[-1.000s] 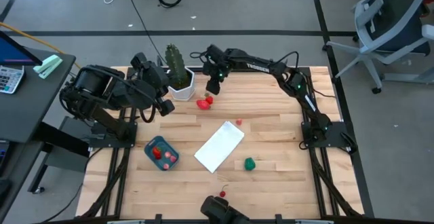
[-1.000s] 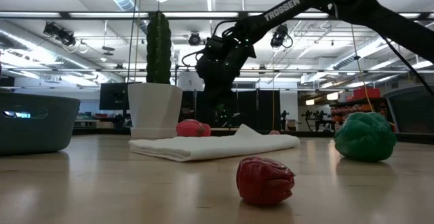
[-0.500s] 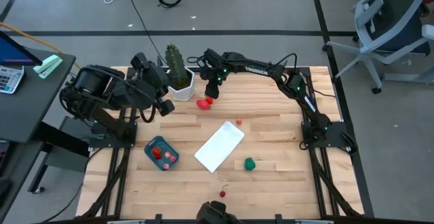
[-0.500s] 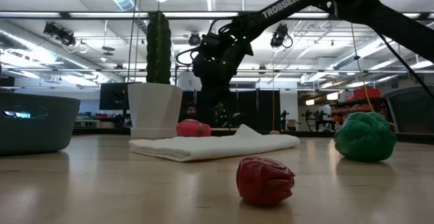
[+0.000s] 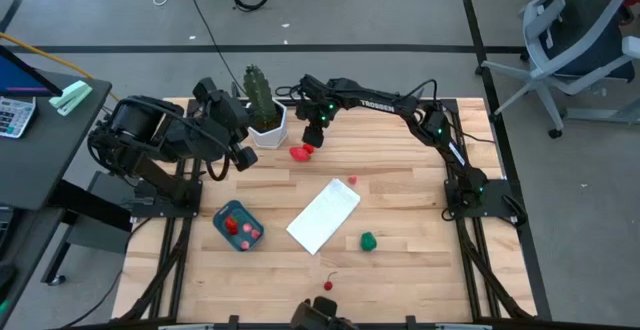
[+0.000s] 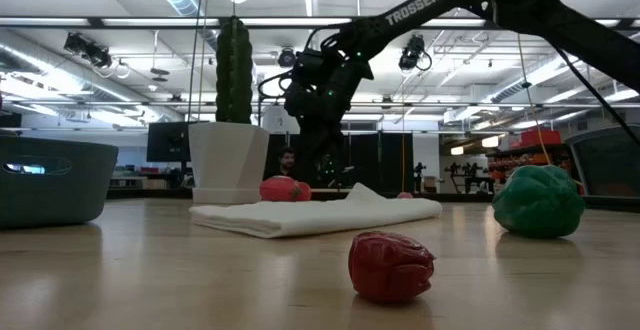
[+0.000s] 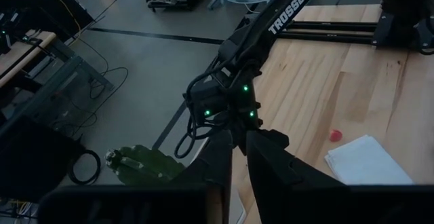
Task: Pick and placing Produce into tupperware
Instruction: Put the strawberry into the blue bin, then put the dragonfruit into the blue bin
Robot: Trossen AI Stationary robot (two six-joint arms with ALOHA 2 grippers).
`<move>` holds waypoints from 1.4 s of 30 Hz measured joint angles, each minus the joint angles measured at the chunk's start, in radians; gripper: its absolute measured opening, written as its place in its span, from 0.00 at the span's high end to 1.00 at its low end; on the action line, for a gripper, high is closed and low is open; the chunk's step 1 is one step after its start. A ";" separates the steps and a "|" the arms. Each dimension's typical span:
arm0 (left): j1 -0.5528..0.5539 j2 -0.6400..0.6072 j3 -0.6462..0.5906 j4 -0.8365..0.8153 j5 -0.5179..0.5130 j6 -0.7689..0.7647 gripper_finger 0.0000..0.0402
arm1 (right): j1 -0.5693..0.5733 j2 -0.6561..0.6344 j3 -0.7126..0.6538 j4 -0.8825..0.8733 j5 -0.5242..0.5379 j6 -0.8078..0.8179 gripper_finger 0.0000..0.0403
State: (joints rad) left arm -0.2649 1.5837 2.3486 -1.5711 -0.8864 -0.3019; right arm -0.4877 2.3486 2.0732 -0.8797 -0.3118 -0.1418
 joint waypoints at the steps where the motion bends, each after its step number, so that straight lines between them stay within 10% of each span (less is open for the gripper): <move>1: 0.000 0.000 0.000 0.000 0.000 0.000 0.88 | 0.000 -0.003 0.003 -0.006 0.007 0.000 0.50; 29: 0.000 0.000 0.000 0.000 0.001 -0.028 0.86 | 0.051 -0.063 -0.124 -0.002 0.132 0.009 0.53; 42: 0.000 0.000 0.000 0.000 0.000 -0.028 0.89 | 0.063 -0.063 -0.128 0.020 0.094 -0.012 0.97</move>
State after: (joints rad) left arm -0.2650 1.5837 2.3486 -1.5711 -0.8859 -0.3302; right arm -0.4249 2.2852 1.9453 -0.8600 -0.2182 -0.1536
